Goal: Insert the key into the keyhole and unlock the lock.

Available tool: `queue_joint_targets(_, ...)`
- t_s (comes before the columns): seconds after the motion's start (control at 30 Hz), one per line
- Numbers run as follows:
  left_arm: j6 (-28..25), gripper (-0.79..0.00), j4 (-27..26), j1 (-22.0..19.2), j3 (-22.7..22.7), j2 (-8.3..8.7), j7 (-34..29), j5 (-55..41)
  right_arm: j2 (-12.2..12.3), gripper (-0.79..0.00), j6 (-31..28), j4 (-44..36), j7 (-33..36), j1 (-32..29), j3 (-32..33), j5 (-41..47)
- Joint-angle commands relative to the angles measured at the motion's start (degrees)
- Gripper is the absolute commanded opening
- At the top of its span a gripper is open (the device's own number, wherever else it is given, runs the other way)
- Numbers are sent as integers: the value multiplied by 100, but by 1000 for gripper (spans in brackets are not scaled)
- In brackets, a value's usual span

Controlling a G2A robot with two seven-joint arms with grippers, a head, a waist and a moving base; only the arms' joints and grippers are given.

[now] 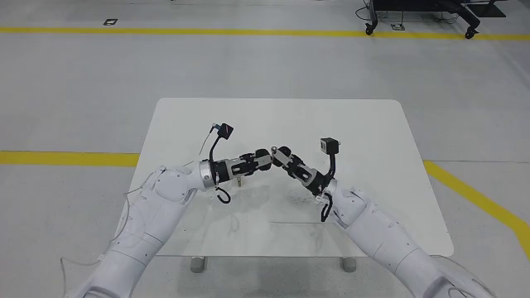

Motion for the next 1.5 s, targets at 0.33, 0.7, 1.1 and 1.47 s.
queue_joint_targets(0.33, 27, -493, -14, -1, 13, 20, 73, 2, -51, -785, 0, -34, 112, -87, 213, -67)
queue_joint_targets(0.7, 66, -576, -61, 1, 105, 27, 91, 159, -120, -785, 0, -19, 236, -123, 307, -134)
queue_joint_targets(1.1, 96, -690, -83, -2, 133, 39, 225, 278, -189, -785, 0, 52, 334, -149, 409, -135)
queue_joint_targets(1.47, 93, -785, -89, 1, 108, 63, 279, 288, -230, -785, 0, 62, 468, -180, 509, -111)
